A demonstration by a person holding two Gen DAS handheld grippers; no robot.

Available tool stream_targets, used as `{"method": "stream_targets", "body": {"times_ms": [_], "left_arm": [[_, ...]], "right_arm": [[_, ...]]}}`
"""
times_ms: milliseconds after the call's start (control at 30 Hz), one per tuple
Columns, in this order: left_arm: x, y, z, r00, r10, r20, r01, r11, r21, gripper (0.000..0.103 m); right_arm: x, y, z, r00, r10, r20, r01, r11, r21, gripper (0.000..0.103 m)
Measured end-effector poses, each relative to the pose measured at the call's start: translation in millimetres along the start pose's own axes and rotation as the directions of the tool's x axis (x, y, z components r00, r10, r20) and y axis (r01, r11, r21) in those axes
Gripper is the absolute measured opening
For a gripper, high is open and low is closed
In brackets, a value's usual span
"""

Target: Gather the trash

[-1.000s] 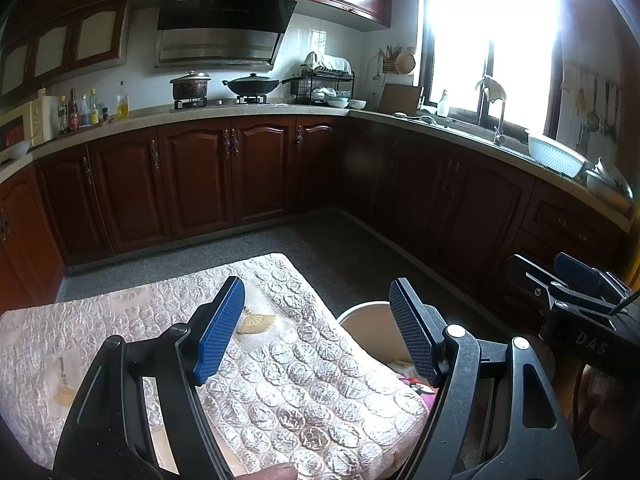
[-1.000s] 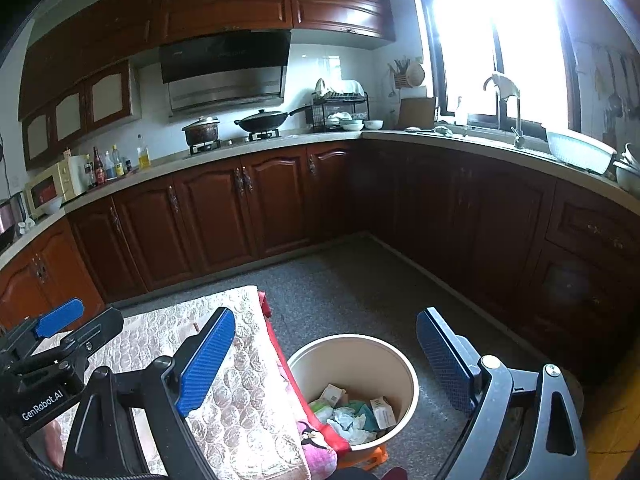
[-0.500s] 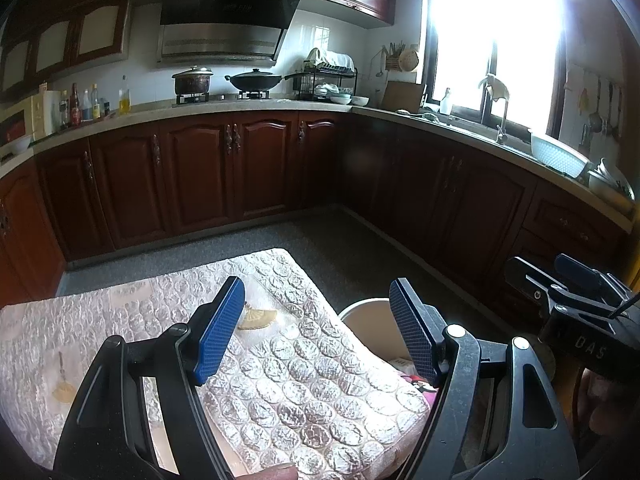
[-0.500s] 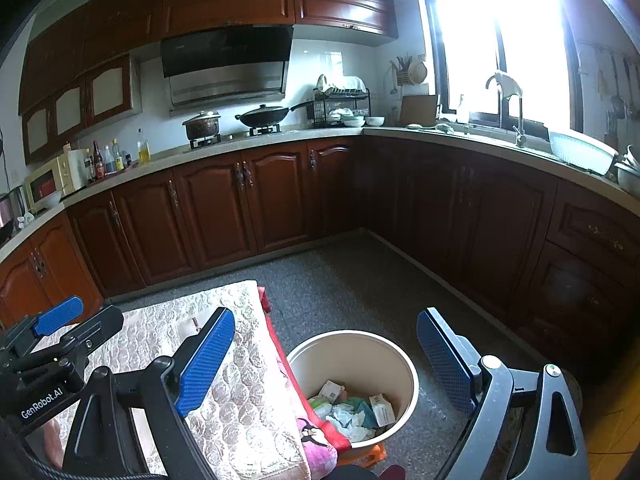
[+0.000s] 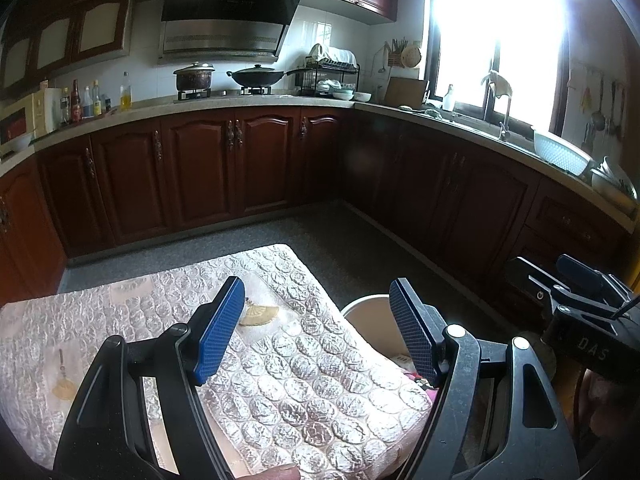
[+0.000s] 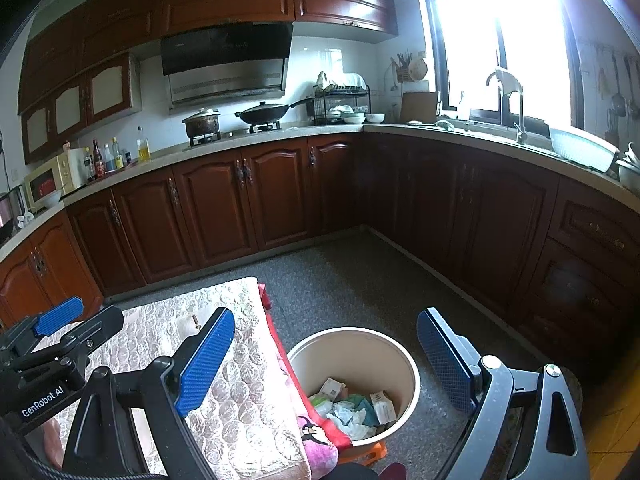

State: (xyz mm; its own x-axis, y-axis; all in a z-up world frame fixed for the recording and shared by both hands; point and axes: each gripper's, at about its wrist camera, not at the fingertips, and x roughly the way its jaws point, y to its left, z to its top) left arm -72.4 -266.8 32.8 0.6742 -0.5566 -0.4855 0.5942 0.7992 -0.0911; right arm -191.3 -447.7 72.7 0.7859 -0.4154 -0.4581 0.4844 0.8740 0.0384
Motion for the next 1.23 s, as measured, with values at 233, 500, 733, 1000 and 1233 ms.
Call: {"method": "stream_targets", "body": {"times_ms": [233, 500, 733, 1000, 1233], "left_arm": [[2, -4, -2, 1.000, 0.005, -0.003, -0.005, 1.000, 0.001, 0.074], [3, -7, -3, 1.000, 0.006, -0.010, -0.005, 1.000, 0.007, 0.074], [5, -8, -4, 1.000, 0.004, -0.011, -0.003, 1.000, 0.017, 0.074], [6, -7, -7, 1.000, -0.001, -0.016, 0.002, 1.000, 0.025, 0.074], [9, -7, -9, 1.000, -0.015, -0.011, 0.015, 0.999, 0.034, 0.074]], "right_arm": [[3, 0, -2, 1.000, -0.001, -0.003, 0.001, 1.000, -0.007, 0.091], [5, -1, -2, 1.000, 0.000, -0.010, 0.000, 1.000, -0.007, 0.091], [7, -4, -3, 1.000, -0.001, -0.018, 0.001, 1.000, -0.003, 0.091], [10, -5, -5, 1.000, 0.000, -0.026, 0.000, 1.000, -0.003, 0.091], [10, -5, -7, 1.000, -0.004, -0.027, 0.004, 1.000, -0.001, 0.091]]}}
